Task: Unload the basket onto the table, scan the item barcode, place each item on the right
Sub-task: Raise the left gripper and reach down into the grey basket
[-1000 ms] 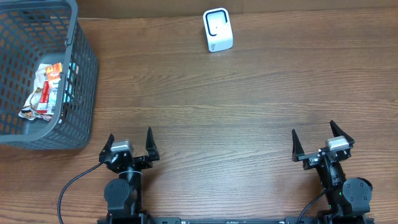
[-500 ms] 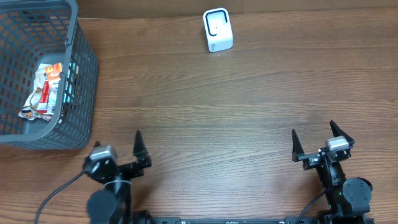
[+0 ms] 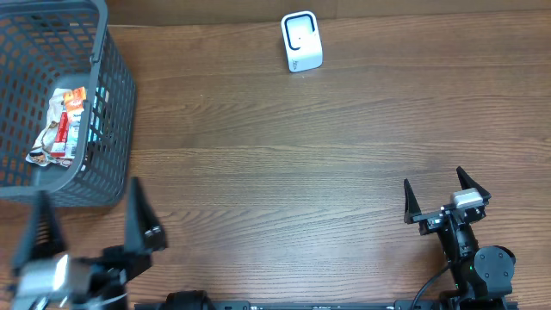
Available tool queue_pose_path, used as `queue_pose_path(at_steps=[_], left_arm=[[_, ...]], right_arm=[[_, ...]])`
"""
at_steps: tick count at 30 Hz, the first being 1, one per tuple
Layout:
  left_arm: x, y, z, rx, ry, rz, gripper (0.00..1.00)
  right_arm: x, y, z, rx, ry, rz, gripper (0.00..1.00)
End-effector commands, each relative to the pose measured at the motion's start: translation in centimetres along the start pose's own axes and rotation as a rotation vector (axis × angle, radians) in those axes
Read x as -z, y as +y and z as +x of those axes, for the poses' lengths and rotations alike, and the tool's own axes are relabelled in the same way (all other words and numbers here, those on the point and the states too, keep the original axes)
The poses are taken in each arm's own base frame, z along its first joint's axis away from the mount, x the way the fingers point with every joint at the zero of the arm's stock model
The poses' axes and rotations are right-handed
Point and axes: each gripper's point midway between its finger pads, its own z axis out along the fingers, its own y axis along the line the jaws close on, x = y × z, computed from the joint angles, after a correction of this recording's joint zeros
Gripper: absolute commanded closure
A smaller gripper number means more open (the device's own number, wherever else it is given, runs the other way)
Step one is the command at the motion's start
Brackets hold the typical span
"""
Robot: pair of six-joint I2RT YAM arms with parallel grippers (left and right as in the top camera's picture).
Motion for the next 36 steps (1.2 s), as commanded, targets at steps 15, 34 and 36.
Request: queue_pose_path(at_steps=[15,34,36], left_arm=[[-5.6,2.6,-12.5,-0.215,-0.552,-0.278,0.00],[-22.2,0.4,-4.4,-0.531,-0.012,-0.142,0.00],[-23.7,0.4,-4.4,-0.547,0.062,-0.138,0.00]], right_arm=[[0.0,0.0,0.2,0.005,-0.003,0.000,0.00],[0.0,0.0,0.2,0.005,-0.003,0.000,0.00],[0.0,0.0,0.2,0.005,-0.003,0.000,0.00]])
